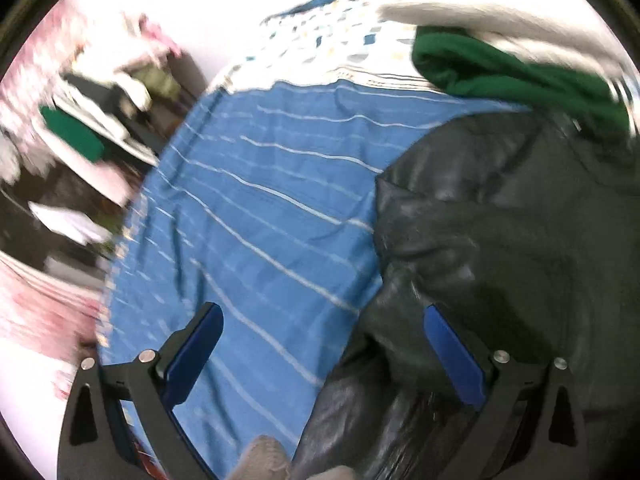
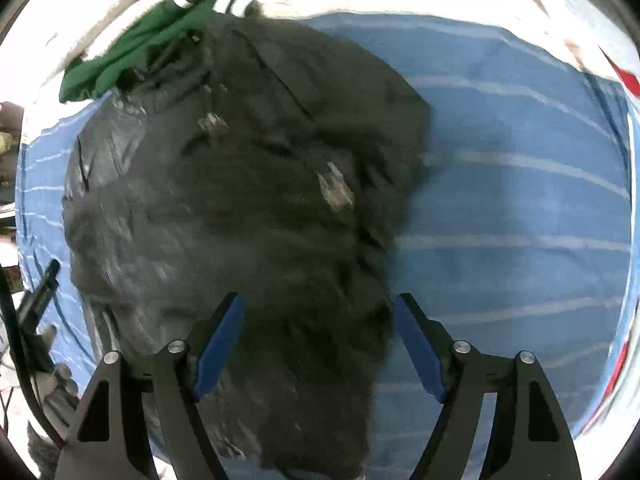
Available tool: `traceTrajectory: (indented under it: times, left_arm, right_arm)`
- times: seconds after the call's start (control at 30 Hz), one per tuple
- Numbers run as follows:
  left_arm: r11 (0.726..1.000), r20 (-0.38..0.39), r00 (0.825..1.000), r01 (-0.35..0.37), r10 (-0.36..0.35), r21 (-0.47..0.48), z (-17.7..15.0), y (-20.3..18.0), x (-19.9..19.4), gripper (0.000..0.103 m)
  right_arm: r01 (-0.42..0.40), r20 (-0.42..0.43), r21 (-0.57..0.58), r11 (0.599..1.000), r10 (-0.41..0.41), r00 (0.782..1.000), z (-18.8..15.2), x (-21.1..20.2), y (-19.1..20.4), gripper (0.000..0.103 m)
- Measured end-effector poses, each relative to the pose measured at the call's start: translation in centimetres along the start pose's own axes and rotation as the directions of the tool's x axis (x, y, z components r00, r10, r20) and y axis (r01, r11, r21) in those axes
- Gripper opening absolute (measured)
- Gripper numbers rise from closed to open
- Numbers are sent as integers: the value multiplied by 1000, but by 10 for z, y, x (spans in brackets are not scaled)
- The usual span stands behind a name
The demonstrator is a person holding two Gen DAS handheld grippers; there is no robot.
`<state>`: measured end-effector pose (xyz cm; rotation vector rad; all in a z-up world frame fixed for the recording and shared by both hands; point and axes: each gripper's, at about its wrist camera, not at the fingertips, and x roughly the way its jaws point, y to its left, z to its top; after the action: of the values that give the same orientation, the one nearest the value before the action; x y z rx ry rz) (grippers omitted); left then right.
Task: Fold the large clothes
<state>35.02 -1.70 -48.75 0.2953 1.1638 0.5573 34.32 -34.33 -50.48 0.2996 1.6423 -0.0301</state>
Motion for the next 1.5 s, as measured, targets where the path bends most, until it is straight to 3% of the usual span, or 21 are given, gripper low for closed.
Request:
traceTrajectory:
  times: [0.2,0.43,0.63,0.8,0.87,0.93,1.03,1.1,1.17,1.2,1.23,1.27,1.3,1.33,1.4,1.43,1.5]
  left_arm:
    - [989,-39,990,-129,133,77,-49,-48,-38,103]
    - [950,-109,954,-257,279,179,-116,-120,-92,103]
    - [930,-92,957,-241,276,277,-162,-182,-158,103]
    - [935,-103,979,-136,178,326,-195,-229,-201,103]
    - [943,-147,980,-81,134,324,-206,-246,-205,103]
    - [935,-149,979,-83,142,345,-214,-262,-200,103]
    - [909,-124,967,-160,223,384,-218,-281,-172,103]
    - [908,-116,959,-201,259,367,-212,-279,-150,103]
    - [932,-121,961,-205,250,298,-201,-266,-138,103]
    - [944,-127,964,-195,234,266,-196,-257,-135,93]
    - [966,-152,972,-148,182,210,-188,-243,-129,69]
    - [982,-173,977,-100,128,161,-185,-236,-130,51]
    - [992,-182,981,-48,69,116,-181,-226,-130,21]
    - [995,-177,983,-33,49,96,-177,-219,-131,13]
    - [998,-152,988,-13,21,55,-169,-202,-136,10]
    - [999,-143,990,1,5,41,-165,-194,-139,9]
    - [999,-131,991,27,-24,18,-159,-178,-142,9]
  right_arm:
    - [66,-1,26,997,-66,998,-34,2,-68,79]
    - [174,-8,-34,984,-174,985,-53,3,-135,79]
    - [194,-31,-80,978,-197,980,-61,-8,-197,79]
    - [213,-68,-105,971,-220,973,-67,-9,-244,79]
    - [215,-93,-102,971,-224,970,-69,-9,-261,79]
    - [211,-109,-100,972,-222,969,-69,-14,-281,79]
    - [209,-115,-100,973,-220,969,-61,-7,-276,79]
    - [193,-113,-103,976,-205,972,-49,-1,-268,79]
    - [156,-105,-102,983,-166,980,-43,-3,-267,79]
    - [116,-101,-107,987,-127,987,-37,-2,-264,79]
    - [73,-99,-110,991,-84,991,-32,-2,-264,79]
    - [24,-98,-108,994,-34,995,-26,-1,-262,79]
    - [-28,-96,-108,994,18,995,-21,1,-259,79]
    - [-105,-93,-110,988,95,991,-13,3,-254,79]
    - [-273,-101,-104,957,263,960,3,12,-245,79]
    - [-391,-107,-92,916,382,918,14,17,-237,79]
    - [-535,-119,-66,842,525,843,26,30,-222,79]
